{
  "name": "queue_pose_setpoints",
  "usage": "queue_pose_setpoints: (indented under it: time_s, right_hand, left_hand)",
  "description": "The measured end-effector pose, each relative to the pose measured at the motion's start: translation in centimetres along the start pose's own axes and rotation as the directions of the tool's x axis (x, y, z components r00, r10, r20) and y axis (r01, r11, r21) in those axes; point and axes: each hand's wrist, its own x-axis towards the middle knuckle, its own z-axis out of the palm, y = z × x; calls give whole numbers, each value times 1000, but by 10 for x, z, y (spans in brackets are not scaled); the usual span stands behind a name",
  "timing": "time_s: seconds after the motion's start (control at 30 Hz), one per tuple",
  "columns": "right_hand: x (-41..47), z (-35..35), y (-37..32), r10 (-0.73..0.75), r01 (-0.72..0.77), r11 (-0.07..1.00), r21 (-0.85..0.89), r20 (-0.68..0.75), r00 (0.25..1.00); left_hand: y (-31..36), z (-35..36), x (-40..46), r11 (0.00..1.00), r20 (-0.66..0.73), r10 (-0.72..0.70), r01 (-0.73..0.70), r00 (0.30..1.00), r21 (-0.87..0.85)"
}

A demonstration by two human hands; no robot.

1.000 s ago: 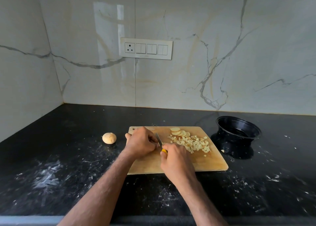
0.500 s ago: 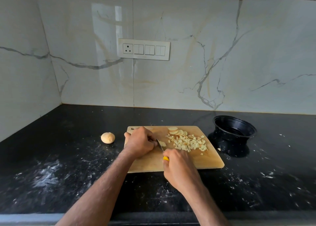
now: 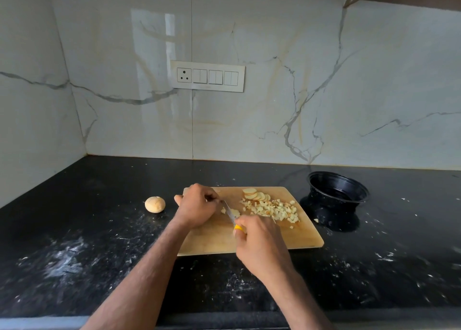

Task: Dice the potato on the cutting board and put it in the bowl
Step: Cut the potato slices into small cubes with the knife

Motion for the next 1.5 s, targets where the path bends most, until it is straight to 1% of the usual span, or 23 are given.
queue_pose_setpoints:
  time_s: [0.1, 0.17, 0.23, 0.33, 0.47, 0.57, 0.7, 0.77, 0.9, 1.07, 1.17, 1.27, 1.33, 1.4, 1.5]
  right_hand:
    - [8, 13, -8, -3, 4, 1000, -28, 40, 999]
    - [9, 16, -8, 10, -5, 998, -69, 70, 997]
    - [8, 17, -2, 31, -24, 996, -89, 76, 997]
    - [5, 13, 11, 81, -76, 994, -79, 61, 995]
    - [1, 5, 25, 127, -128, 987, -95, -11, 992]
    - [-1, 5, 24, 103, -107, 988, -111, -44, 994]
    - [0, 11, 18, 52, -50, 994, -96, 24, 998]
    - [1, 10, 23, 72, -69, 992, -109, 20, 997]
    - [3, 0, 39, 130, -137, 981, -135, -60, 990]
    - [9, -1, 40, 136, -146, 981, -124, -86, 987]
    - [24, -3, 36, 112, -128, 987, -100, -150, 982]
    - [37, 3, 26, 50, -66, 992, -103, -147, 988]
    - [39, 13, 23, 28, -39, 994, -98, -117, 993]
    - [38, 21, 24, 28, -37, 995, -95, -95, 995]
    - [37, 25, 31, 38, -43, 996, -75, -76, 996]
  left_hand:
    - [-5, -3, 2, 999, -80, -43, 43, 996, 6]
    - [-7, -4, 3, 997, -103, -76, 78, 992, 13]
    - [-7, -4, 2, 995, -116, -78, 84, 990, 50]
    - [-5, -1, 1, 995, -81, -59, 65, 995, 72]
    - [-4, 4, 2, 993, -3, -58, 58, 998, 103]
    - [0, 7, 1, 992, 19, -35, 32, 999, 121]
    - [2, 8, 0, 990, 44, -16, 9, 999, 141]
    - [2, 8, -1, 989, 48, -17, 10, 999, 148]
    - [2, 11, 0, 985, 43, -18, 10, 999, 172]
    - [3, 16, -1, 984, 60, 16, -27, 998, 176]
    - [6, 11, -1, 984, 27, 11, -16, 1000, 179]
    - [0, -3, 3, 986, -57, -20, 29, 998, 164]
    - [-7, -14, 6, 983, -72, -66, 77, 995, 165]
    - [-12, -22, 6, 980, -48, -130, 136, 990, 147]
    - [-16, -29, 7, 970, 38, -193, 185, 980, 158]
